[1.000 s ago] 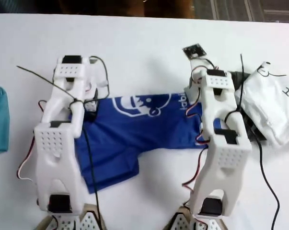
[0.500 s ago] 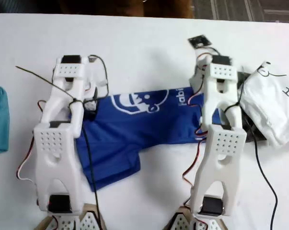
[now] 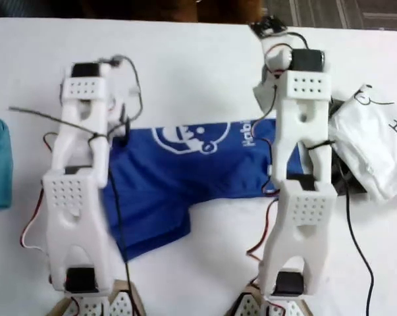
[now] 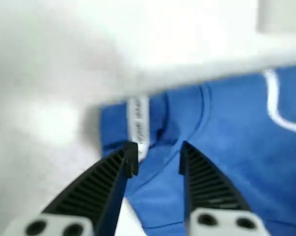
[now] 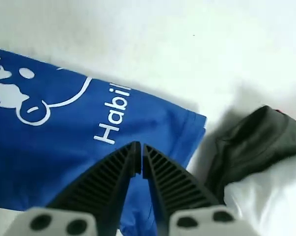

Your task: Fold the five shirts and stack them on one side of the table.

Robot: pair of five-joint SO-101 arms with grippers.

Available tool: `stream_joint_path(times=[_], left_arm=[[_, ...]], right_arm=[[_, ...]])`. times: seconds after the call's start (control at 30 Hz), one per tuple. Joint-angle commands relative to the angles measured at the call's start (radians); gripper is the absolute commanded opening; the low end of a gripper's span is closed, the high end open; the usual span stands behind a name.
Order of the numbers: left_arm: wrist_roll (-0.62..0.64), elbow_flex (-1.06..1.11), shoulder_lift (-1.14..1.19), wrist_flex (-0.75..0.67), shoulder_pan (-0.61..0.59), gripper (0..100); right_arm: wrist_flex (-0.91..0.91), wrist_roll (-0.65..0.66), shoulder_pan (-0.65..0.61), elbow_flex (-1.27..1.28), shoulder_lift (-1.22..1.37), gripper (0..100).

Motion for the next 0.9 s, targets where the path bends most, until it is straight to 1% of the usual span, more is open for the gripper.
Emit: stream_joint_path(times=[0.0,0.13,0.27,0.4,0.5,0.7,0.87], left_arm=[[-0.014,-0.062,-0.037,0.021,-0.025,19],[-0.107,0.019,-0.081,0.021,-0.014,18],[-0.092,0.120,-0.203,0.021,-0.026,18],[-0.091,0.171,-0.410,0.017,-0.068,18],[-0.092,0.239,-0.575,0.017,-0.098,18],[-0.097,0.538,-0.904,0.014,-0.173,18],[-0.261,0.763,-1.201,-0.041,-0.213,18]], right_arm=[[0.031,-0.041,0.002,-0.035,-0.127,1.9],[0.036,-0.054,0.019,0.026,-0.191,1.9],[0.036,-0.054,0.022,0.180,-0.294,1.9],[0.024,-0.054,0.024,0.341,-0.464,1.9],[-0.019,-0.052,0.033,0.482,-0.605,1.9],[-0.130,-0.052,0.096,0.875,-0.894,1.9],[-0.189,-0.044,0.168,1.172,-1.191,1.9]])
